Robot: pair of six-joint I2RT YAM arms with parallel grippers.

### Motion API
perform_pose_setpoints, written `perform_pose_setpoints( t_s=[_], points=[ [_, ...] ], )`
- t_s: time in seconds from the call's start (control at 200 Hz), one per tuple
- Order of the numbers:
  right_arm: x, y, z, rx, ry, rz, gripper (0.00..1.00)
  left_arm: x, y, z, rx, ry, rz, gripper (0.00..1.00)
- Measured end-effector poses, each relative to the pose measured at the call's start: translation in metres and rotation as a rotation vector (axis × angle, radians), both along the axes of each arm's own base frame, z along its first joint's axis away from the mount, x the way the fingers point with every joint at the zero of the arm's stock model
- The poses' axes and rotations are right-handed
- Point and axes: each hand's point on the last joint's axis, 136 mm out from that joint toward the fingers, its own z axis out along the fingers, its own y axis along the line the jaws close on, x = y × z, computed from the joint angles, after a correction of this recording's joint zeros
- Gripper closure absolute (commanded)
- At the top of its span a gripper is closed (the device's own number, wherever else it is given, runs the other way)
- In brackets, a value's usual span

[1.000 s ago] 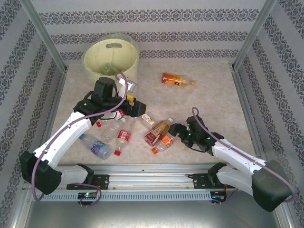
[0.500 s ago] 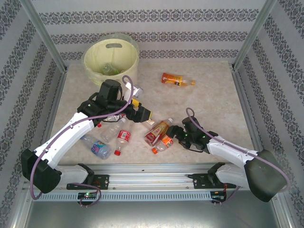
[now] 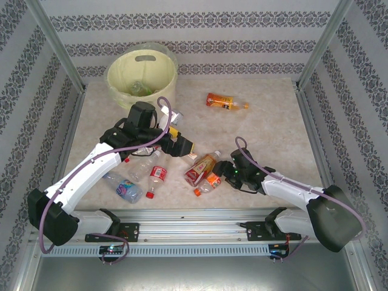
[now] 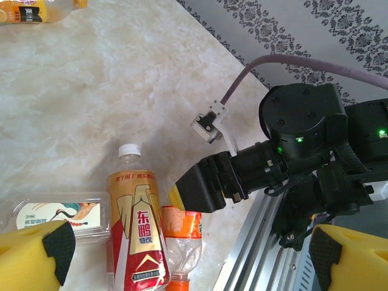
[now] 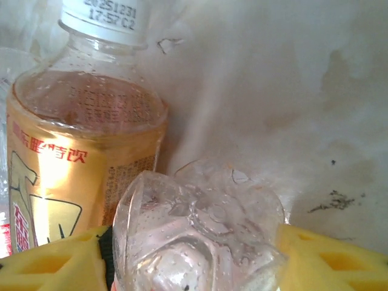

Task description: Put the plastic bottles in the bin

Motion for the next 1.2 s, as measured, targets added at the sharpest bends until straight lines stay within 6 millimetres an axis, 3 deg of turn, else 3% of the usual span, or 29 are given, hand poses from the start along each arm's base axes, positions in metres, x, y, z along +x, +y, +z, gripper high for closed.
perform_pose_setpoints(
  t_s=[0.165,0.33,0.51,0.639,0.909,1.084,1.204],
  points=[
    [0.003,-0.001,0.011,0.01,-0.043,0.012,0.46,-0.004,-0.007,-0.001,0.022,0.002,0.011,0.0],
    [0.008,-0.011,0.035,0.02,-0.123,0.014,0.47,-0.018,-0.02,-0.005,0.045,0.024,0.005,0.0],
    [0.015,-0.025,0.08,0.022,-0.24,0.028,0.47,-0.032,-0.036,-0.01,0.057,0.053,-0.002,0.0],
    [0.018,-0.029,0.116,0.039,-0.321,0.056,0.47,-0.044,-0.053,-0.024,0.077,0.092,-0.025,0.0],
    [0.022,-0.013,0.179,0.096,-0.426,0.177,0.47,-0.048,-0.073,-0.054,0.122,0.131,-0.022,0.01],
    [0.023,-0.003,0.196,0.125,-0.449,0.235,0.47,-0.04,-0.078,-0.056,0.111,0.114,-0.007,0.03],
    [0.023,-0.002,0.197,0.128,-0.449,0.243,0.47,-0.038,-0.085,-0.059,0.098,0.124,-0.017,0.15]
  ],
)
